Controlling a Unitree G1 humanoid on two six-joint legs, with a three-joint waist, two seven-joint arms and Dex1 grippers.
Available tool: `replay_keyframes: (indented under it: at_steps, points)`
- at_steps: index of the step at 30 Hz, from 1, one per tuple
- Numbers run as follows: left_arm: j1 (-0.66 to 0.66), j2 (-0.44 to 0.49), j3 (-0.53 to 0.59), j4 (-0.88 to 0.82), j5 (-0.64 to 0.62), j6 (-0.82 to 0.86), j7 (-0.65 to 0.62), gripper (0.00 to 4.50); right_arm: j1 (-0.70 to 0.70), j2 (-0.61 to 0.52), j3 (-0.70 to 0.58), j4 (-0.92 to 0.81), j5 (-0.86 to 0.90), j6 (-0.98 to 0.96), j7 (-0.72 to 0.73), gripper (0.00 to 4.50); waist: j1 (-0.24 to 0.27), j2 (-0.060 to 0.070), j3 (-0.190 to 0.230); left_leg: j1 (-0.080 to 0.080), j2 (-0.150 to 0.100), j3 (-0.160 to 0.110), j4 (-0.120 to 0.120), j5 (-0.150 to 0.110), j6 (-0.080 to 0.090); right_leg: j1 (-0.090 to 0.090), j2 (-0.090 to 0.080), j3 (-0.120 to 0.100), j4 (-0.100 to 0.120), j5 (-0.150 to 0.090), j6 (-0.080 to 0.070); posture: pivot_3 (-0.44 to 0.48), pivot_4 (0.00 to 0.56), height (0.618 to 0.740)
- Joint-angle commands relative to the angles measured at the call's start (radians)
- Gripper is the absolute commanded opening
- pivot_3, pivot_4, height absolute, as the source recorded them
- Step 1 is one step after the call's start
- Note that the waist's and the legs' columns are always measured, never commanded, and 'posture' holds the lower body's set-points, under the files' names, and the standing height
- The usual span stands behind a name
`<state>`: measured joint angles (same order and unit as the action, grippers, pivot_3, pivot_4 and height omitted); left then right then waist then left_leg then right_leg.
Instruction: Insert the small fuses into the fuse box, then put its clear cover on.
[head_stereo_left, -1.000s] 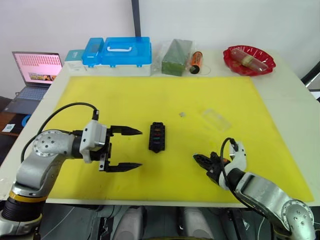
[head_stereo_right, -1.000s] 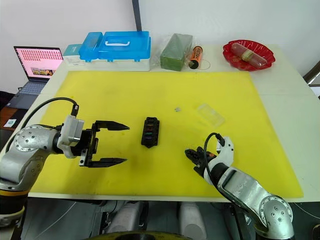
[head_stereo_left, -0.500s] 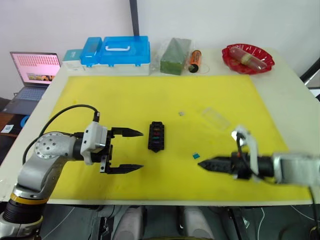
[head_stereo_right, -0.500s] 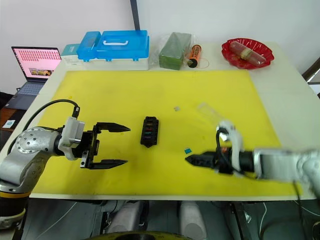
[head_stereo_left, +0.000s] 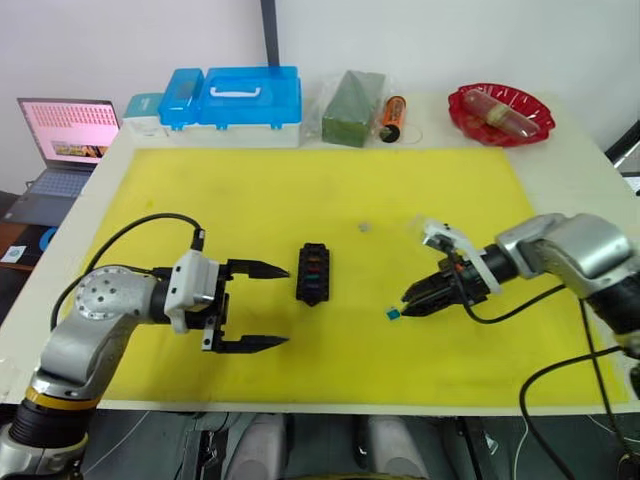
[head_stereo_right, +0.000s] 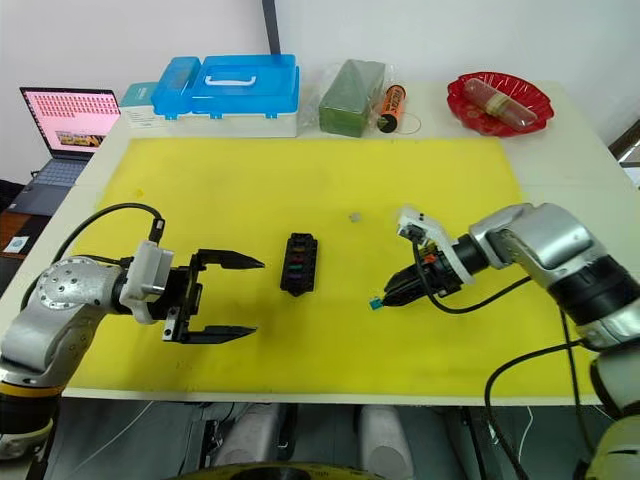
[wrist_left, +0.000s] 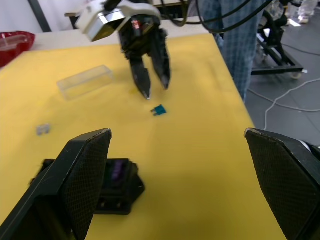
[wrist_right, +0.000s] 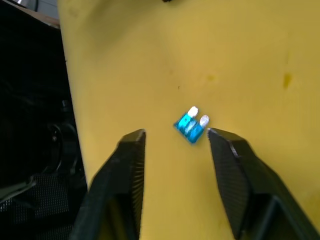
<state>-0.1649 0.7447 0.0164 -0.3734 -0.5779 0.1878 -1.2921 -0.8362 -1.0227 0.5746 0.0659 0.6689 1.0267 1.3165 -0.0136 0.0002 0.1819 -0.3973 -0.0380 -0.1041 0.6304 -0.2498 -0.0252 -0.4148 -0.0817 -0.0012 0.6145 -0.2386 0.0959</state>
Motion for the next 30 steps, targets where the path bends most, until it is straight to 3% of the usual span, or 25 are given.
replay_keyframes:
  at_steps: [1, 12, 20, 30]
  points:
    - [0.002, 0.008, 0.016, -0.026, -0.004, -0.014, 0.002, 4.5, -0.03, 0.018, -0.014, 0.034, -0.066, 0.007, 0.05, 0.94, 0.004, 0.0, 0.0, 0.0, 0.0, 0.0, 0.0, 0.0, 0.0, 0.0, 0.0, 0.0, 0.0, 0.0, 0.0, 0.0, 0.15, 0.74]
    - [0.007, 0.02, 0.031, 0.022, 0.0, -0.058, -0.028, 4.5, -0.03, 0.096, -0.015, 0.103, -0.187, 0.039, 0.099, 0.94, 0.0, 0.0, 0.0, 0.001, 0.0, 0.0, 0.0, 0.0, -0.001, 0.0, 0.001, 0.0, 0.002, 0.001, 0.0, 0.0, 0.15, 0.74]
    - [0.012, 0.014, 0.014, 0.019, 0.006, -0.068, -0.015, 4.5, -0.005, 0.13, -0.03, 0.071, -0.165, 0.145, 0.115, 0.94, 0.001, 0.0, 0.0, 0.001, 0.0, 0.0, 0.001, 0.001, -0.001, 0.0, 0.001, 0.0, 0.003, 0.001, 0.0, 0.0, 0.15, 0.74]
    - [0.006, 0.017, 0.005, 0.03, 0.005, -0.061, -0.012, 4.5, 0.033, 0.156, -0.06, 0.06, -0.184, 0.144, 0.079, 0.94, 0.0, 0.0, 0.0, 0.003, 0.0, 0.0, 0.001, 0.001, -0.001, 0.001, 0.001, 0.0, 0.004, 0.001, 0.0, 0.0, 0.15, 0.74]
